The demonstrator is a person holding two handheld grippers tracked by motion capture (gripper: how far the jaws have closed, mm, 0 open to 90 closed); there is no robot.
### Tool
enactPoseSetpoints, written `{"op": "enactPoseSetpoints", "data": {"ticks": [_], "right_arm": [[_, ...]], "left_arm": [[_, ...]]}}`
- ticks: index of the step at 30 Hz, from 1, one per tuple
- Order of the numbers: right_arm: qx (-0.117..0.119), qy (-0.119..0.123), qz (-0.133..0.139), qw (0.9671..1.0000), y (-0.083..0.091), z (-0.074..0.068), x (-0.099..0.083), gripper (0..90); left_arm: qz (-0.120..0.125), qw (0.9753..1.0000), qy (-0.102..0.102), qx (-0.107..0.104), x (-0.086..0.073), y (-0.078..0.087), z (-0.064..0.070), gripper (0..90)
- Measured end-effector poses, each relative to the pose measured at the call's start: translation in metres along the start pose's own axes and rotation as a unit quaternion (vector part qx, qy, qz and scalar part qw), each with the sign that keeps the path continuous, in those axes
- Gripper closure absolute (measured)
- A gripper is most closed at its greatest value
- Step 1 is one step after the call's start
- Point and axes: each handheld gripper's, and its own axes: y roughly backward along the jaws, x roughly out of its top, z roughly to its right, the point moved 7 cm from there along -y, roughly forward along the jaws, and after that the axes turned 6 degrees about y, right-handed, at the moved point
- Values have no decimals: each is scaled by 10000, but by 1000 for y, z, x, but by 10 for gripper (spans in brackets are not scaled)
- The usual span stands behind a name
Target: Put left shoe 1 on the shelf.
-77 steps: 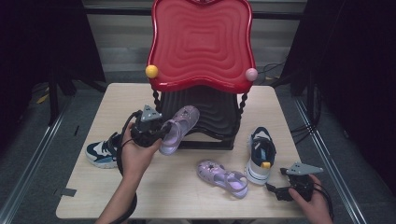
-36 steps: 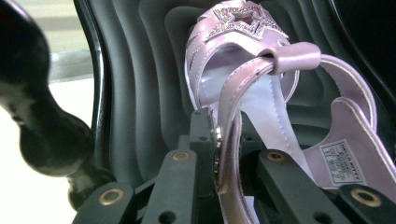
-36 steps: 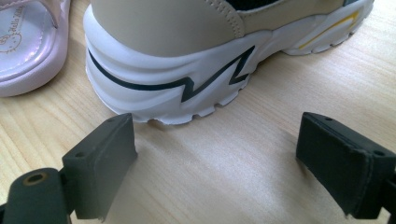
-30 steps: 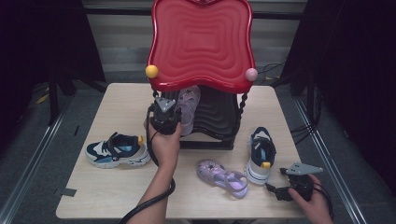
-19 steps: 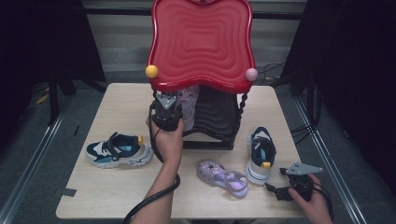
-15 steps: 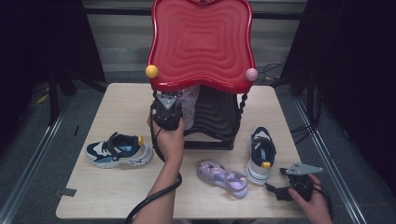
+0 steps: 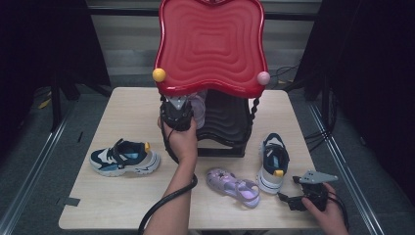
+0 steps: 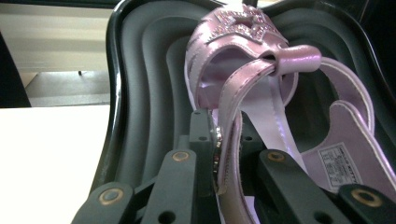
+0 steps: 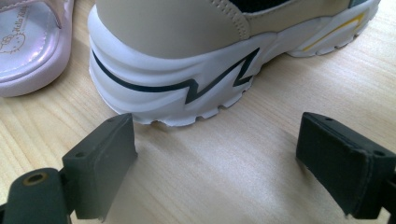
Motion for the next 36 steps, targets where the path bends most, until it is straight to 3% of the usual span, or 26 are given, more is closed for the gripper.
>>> {"op": "enactPoseSetpoints", "data": {"ticks": [4, 5, 6, 9, 11, 12, 17, 19, 21, 22, 26, 27, 28, 29, 33, 34, 35, 36], "right_arm": [[1, -9, -1, 10000, 0, 0, 0, 109], [2, -9, -2, 10000, 0, 0, 0, 109], [4, -14, -4, 10000, 0, 0, 0, 109], [4, -15, -5, 10000, 0, 0, 0, 109], [18, -12, 8, 10000, 0, -1, 0, 109], [20, -10, 9, 10000, 0, -1, 0, 109], [11, 5, 2, 10000, 0, -1, 0, 109], [33, -8, -2, 10000, 0, -1, 0, 109], [35, 7, 5, 10000, 0, -1, 0, 109], [36, 7, 4, 10000, 0, -1, 0, 109], [36, 19, 2, 10000, 0, -2, 1, 109], [35, 17, 3, 10000, 0, -2, 1, 109], [34, 21, 2, 10000, 0, -2, 1, 109], [36, 16, 2, 10000, 0, -2, 1, 109], [35, 23, 5, 10000, -1, -2, 1, 109], [36, 22, 5, 10000, -1, -2, 1, 109], [36, 26, 8, 10000, -1, -2, 1, 109], [33, 31, 9, 10000, -1, -1, 1, 109]], "left_arm": [[-5, 9999, -153, -75, -1, -3, 3, 817], [24, 10000, -83, 46, -1, -4, 4, 816], [22, 9999, -91, -73, -2, -5, 5, 816], [66, 9999, -74, -42, -4, -9, 8, 816], [52, 9999, -51, 98, -7, -11, 8, 815], [52, 10000, -52, -16, -8, -13, 10, 814], [80, 10000, -12, 51, -16, -18, 11, 804], [92, 9997, -228, -37, -18, -18, 14, 795], [66, 9999, -134, -85, -21, -17, 16, 780], [77, 9999, -90, 21, -22, -17, 15, 780], [22, 9998, -126, -119, -22, -15, 15, 754], [27, 9999, -106, -18, -21, -15, 15, 746], [19, 9997, -204, -118, -21, -14, 16, 735], [23, 9997, -223, -28, -20, -13, 15, 728], [31, 9990, -434, -39, -14, -10, 17, 699], [44, 9990, -440, 62, -13, -8, 18, 690], [-11, 9985, -554, -17, -12, -7, 19, 680], [-23, 9985, -543, -11, -11, -7, 19, 674]]}}
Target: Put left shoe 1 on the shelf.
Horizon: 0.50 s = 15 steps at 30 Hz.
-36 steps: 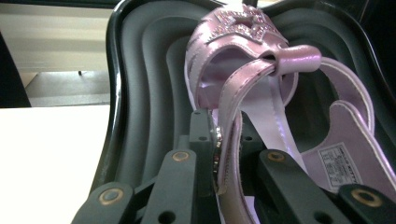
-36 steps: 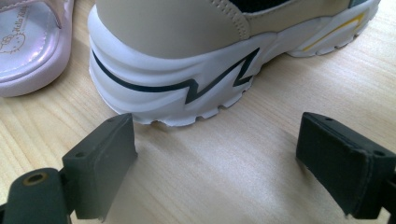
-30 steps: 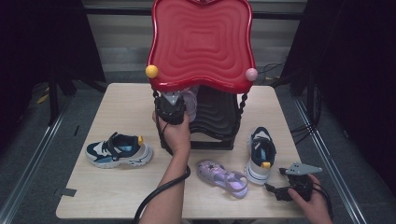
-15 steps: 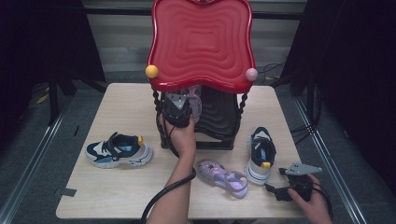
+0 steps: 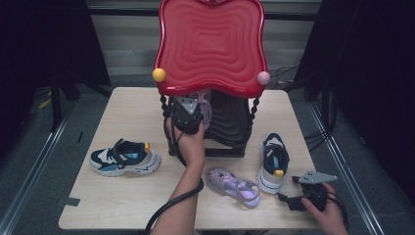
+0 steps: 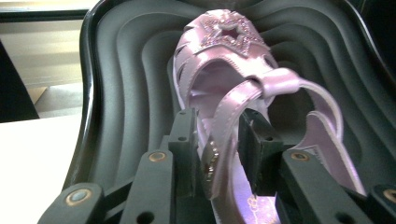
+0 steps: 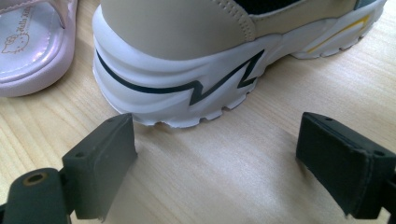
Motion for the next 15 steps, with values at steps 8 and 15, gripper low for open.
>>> {"op": "enactPoseSetpoints", "data": {"ticks": [8, 15], "right_arm": [[1, 1, -2, 10000, 0, 0, 0, 109], [0, 2, 0, 10000, 0, 0, 0, 109]], "left_arm": [[-191, 9996, -202, 86, -6, 7, -5, 594], [-490, 9982, -306, -134, -10, 14, -7, 540]]}}
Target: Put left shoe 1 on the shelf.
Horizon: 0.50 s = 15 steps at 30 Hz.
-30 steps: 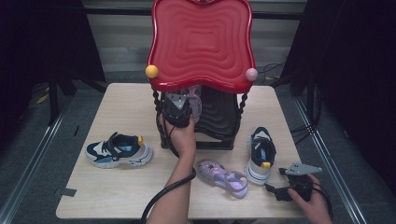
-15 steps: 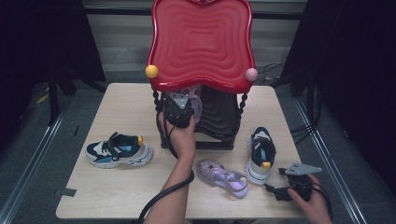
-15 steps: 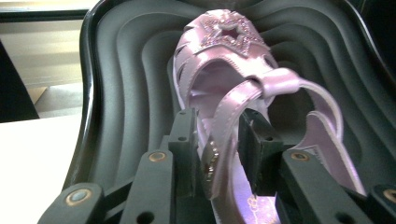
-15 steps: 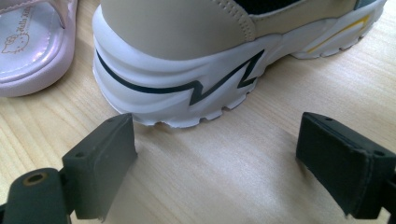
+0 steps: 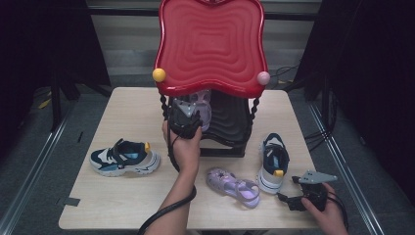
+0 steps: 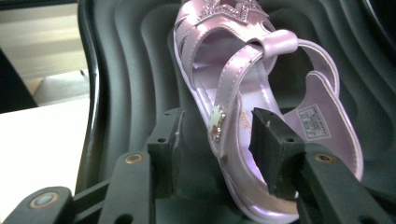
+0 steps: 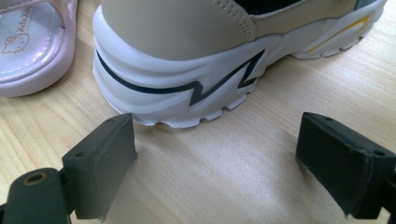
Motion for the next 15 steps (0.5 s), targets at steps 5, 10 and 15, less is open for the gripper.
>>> {"op": "enactPoseSetpoints", "data": {"ticks": [5, 10, 15], "right_arm": [[0, 0, 1, 10000, 0, 0, 0, 109], [-2, 0, 1, 10000, 0, 0, 0, 109], [-6, 0, 1, 10000, 0, 0, 0, 109]], "left_arm": [[-130, 9996, -157, -210, 4, 8, 3, 489], [-206, 9986, -248, -412, 6, 16, 4, 446], [-302, 9975, -204, -613, 2, 21, 4, 431]]}}
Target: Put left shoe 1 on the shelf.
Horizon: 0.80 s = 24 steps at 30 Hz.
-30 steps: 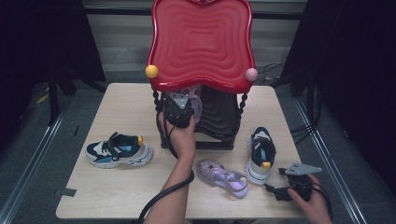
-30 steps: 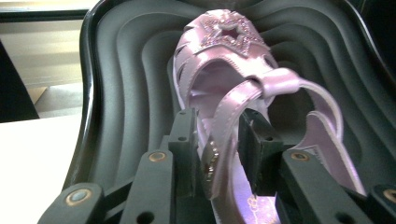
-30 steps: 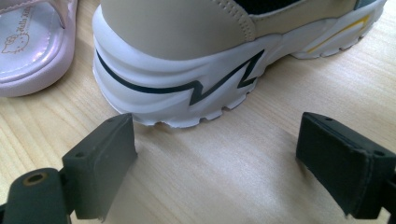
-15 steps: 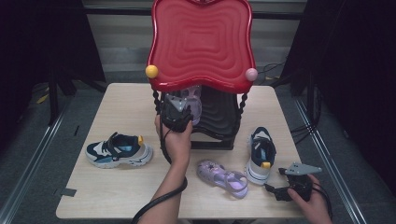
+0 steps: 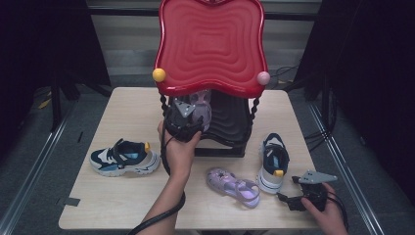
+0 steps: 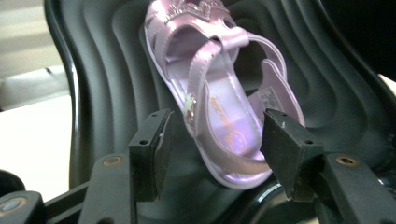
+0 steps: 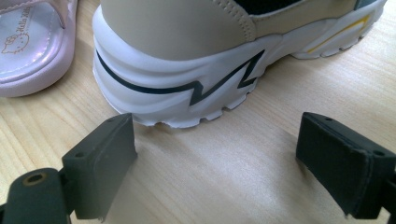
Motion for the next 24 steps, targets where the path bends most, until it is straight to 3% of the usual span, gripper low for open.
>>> {"op": "enactPoseSetpoints", "data": {"ticks": [9, 12, 21, 24], "right_arm": [[-2, -3, 0, 10000, 0, 0, 0, 109], [-5, -4, 0, 10000, 0, 0, 0, 109], [-5, -4, -1, 10000, 0, 0, 0, 109], [-4, -6, -1, 10000, 0, 0, 0, 109]], "left_arm": [[-105, 9994, -88, -312, -1, 11, -1, 381], [-111, 9991, -199, -361, -3, 15, -3, 372], [-260, 9976, -306, -566, -19, 23, -8, 332], [-323, 9973, -256, -602, -26, 23, -12, 323]]}}
